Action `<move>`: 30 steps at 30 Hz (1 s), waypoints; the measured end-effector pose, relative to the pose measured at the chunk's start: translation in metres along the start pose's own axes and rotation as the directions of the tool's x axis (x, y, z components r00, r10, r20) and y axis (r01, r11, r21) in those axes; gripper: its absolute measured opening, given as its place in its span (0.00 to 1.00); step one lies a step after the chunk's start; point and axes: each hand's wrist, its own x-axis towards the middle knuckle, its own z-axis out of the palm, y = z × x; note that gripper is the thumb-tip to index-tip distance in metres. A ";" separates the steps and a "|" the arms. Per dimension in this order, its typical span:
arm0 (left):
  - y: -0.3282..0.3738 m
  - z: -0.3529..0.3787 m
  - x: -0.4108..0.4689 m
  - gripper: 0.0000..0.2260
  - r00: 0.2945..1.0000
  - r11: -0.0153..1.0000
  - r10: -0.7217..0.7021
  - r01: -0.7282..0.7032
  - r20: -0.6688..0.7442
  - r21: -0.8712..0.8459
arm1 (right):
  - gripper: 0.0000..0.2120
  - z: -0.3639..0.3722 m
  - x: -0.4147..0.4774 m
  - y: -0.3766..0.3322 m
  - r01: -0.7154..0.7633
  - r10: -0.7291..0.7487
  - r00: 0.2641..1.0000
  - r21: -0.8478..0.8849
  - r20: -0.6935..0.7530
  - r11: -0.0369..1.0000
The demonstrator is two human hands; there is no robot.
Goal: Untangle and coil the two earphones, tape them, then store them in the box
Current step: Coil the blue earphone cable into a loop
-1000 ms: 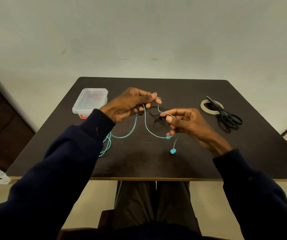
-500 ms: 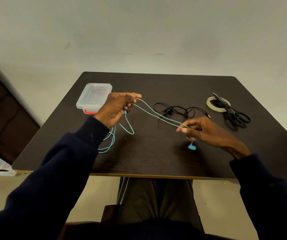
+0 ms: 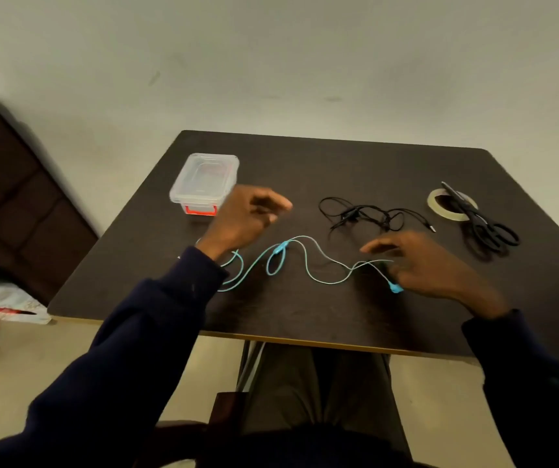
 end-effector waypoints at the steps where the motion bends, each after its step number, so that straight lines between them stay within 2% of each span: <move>1: -0.001 -0.019 -0.005 0.12 0.995 0.997 -0.015 0.008 -0.103 -0.071 | 0.28 -0.003 0.000 -0.002 0.018 -0.018 1.000 0.010 -0.025 1.000; 3: -0.008 -0.055 -0.015 0.11 0.959 0.978 -0.110 0.057 -0.260 -0.202 | 0.31 -0.006 0.001 -0.009 0.070 -0.066 0.993 0.047 -0.094 0.996; 5: -0.024 -0.082 -0.033 0.11 0.928 0.974 -0.193 0.143 -0.318 -0.173 | 0.29 -0.003 0.008 -0.027 0.148 -0.124 0.977 0.137 -0.171 0.979; 9: -0.057 -0.096 -0.065 0.14 0.931 0.934 -0.294 0.328 -0.219 0.144 | 0.16 0.014 0.032 -0.063 0.252 -0.155 0.933 0.282 -0.326 0.926; 11: -0.069 -0.095 -0.077 0.15 0.923 0.908 -0.346 0.374 -0.166 0.186 | 0.11 0.026 0.046 -0.080 0.286 -0.172 0.923 0.312 -0.345 0.906; 14: -0.075 -0.091 -0.088 0.14 0.934 0.909 -0.335 0.356 -0.126 0.216 | 0.07 0.048 0.062 -0.108 0.333 -0.218 0.918 0.345 -0.331 0.877; 17: -0.072 -0.083 -0.092 0.08 0.947 0.921 -0.291 0.316 -0.136 0.226 | 0.07 0.074 0.071 -0.135 0.376 -0.296 0.909 0.269 -0.294 0.887; 19: -0.067 -0.074 -0.095 0.07 0.952 0.929 -0.260 0.293 -0.162 0.227 | 0.09 0.090 0.075 -0.151 0.352 -0.303 0.926 0.225 -0.225 0.908; 21: -0.065 -0.062 -0.097 0.08 0.955 0.939 -0.234 0.270 -0.181 0.214 | 0.15 0.105 0.077 -0.161 0.294 -0.267 0.951 0.186 -0.157 0.937; 24: -0.062 -0.045 -0.096 0.08 0.968 0.956 -0.199 0.227 -0.156 0.186 | 0.23 0.123 0.077 -0.156 0.269 -0.266 0.957 0.010 -0.117 0.963; 26: -0.058 -0.036 -0.094 0.08 0.970 0.961 -0.216 0.232 -0.116 0.154 | 0.21 0.127 0.071 -0.144 0.256 -0.261 0.957 -0.054 -0.128 0.965; 30: -0.048 -0.021 -0.084 0.08 0.973 0.966 -0.229 0.232 -0.042 0.111 | 0.06 0.115 0.058 -0.118 0.272 -0.294 0.934 -0.129 -0.204 0.954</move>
